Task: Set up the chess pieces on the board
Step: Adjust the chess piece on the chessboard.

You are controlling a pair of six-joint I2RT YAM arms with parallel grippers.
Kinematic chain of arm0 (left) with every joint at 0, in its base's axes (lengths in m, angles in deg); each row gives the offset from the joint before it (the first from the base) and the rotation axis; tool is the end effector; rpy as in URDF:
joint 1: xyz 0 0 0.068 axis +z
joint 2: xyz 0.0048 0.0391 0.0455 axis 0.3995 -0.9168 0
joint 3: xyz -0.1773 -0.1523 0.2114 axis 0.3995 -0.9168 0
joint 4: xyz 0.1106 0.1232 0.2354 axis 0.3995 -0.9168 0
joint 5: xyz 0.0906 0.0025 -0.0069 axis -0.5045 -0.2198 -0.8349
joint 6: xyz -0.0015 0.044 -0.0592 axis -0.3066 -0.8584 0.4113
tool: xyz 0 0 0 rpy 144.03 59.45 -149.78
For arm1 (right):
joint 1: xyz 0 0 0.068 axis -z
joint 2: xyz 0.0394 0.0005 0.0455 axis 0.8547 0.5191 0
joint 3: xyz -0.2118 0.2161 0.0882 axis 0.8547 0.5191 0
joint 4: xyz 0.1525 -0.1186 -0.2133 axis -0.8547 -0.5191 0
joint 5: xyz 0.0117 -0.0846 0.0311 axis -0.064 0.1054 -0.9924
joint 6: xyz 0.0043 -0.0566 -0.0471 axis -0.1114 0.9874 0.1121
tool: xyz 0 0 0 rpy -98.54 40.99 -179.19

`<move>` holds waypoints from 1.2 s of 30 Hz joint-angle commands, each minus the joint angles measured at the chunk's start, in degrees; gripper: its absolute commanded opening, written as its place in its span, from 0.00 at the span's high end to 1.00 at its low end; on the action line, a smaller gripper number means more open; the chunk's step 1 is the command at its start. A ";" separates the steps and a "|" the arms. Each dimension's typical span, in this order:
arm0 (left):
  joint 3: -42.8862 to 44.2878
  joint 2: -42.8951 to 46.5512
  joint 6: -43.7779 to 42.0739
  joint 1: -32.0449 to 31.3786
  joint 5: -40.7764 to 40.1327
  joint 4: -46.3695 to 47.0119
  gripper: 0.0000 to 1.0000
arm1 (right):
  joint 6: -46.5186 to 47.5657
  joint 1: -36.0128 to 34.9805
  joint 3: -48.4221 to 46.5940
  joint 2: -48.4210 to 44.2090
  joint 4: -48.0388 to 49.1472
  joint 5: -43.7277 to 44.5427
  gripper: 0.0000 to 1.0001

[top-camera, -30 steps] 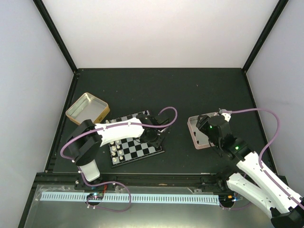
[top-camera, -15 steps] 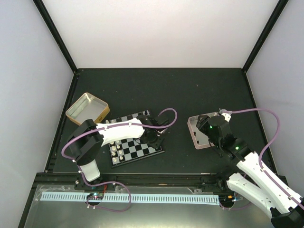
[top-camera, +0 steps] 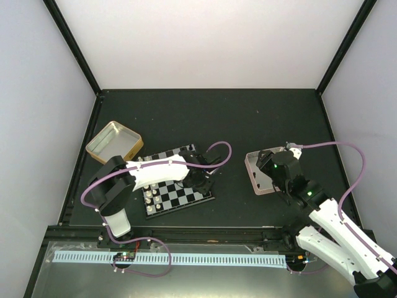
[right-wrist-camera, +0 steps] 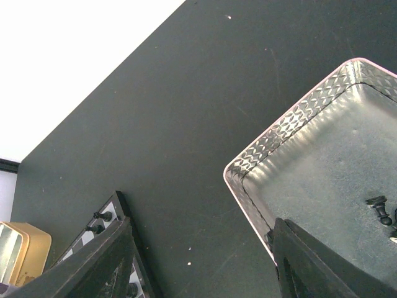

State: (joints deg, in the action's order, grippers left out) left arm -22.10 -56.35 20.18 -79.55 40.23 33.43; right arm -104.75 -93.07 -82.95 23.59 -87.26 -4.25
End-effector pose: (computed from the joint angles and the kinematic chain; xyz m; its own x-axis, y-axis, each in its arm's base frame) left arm 0.2026 -0.2978 0.1833 -0.8429 0.5025 -0.1925 0.5215 0.8510 -0.0621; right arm 0.1515 0.0774 0.2834 -0.4946 0.6352 -0.5931 0.2553 0.7586 0.5995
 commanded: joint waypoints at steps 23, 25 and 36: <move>0.76 -1.68 1.97 0.42 -2.39 2.73 0.89 | 0.21 0.16 0.71 -0.08 0.20 1.28 0.37; 0.65 -1.27 2.03 0.54 -2.28 2.52 0.86 | 0.29 0.16 0.71 -0.06 0.09 1.29 0.37; -0.24 5.40 2.59 0.63 -1.89 1.61 0.68 | 4.37 0.67 -0.08 0.89 -1.62 2.47 0.37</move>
State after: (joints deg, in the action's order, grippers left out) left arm -22.26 -55.71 22.17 -79.38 38.22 35.33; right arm -103.59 -93.07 -82.40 23.85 -88.01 -4.05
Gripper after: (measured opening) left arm 0.293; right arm 0.632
